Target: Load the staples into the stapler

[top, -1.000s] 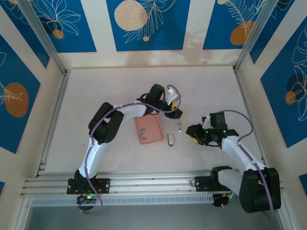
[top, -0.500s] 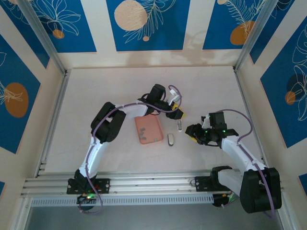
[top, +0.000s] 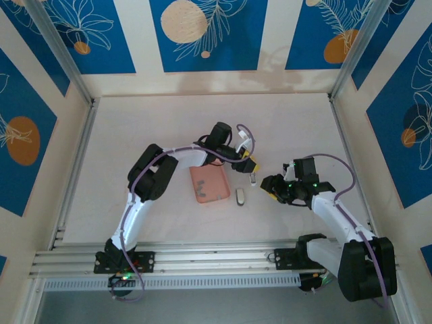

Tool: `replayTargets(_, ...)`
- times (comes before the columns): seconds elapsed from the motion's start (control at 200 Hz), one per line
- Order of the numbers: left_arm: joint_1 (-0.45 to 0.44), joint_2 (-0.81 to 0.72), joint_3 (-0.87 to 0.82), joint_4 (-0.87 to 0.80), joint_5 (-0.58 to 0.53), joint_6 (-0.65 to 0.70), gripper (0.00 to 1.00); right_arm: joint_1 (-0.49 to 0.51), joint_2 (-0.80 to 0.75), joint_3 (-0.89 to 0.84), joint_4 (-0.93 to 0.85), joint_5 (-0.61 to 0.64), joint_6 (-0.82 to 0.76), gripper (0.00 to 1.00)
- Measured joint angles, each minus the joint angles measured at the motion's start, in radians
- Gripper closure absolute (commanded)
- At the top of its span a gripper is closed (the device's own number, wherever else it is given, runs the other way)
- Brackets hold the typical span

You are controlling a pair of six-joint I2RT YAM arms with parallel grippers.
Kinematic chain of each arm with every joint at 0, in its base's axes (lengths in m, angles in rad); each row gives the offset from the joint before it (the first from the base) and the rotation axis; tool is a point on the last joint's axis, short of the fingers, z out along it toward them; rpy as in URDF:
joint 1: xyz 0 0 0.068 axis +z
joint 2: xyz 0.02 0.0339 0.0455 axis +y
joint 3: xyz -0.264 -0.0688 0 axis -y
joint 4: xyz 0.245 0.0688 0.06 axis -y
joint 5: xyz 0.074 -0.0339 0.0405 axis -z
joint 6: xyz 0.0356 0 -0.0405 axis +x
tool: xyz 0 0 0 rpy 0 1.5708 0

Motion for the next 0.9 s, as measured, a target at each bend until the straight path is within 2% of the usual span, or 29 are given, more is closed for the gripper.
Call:
replayTargets(0.325,-0.023,-0.035,-0.031,-0.008,0.035,0.039,0.32,0.000,-0.008,0.000,0.000,0.008,0.000,0.54)
replayTargets(0.69,-0.046,-0.070,-0.033,-0.211,0.020,0.193,0.30,0.000,-0.009,0.000,0.000,0.010,0.000,0.55)
replayTargets(0.805,-0.045,-0.112,-0.078,-0.202,-0.011,0.182,0.30,0.000,-0.004,0.010,0.000,0.019,0.000,0.58)
replayTargets(0.895,-0.033,-0.179,-0.164,-0.122,-0.061,0.135,0.30,0.003,0.020,0.035,0.002,0.027,-0.002,0.64)
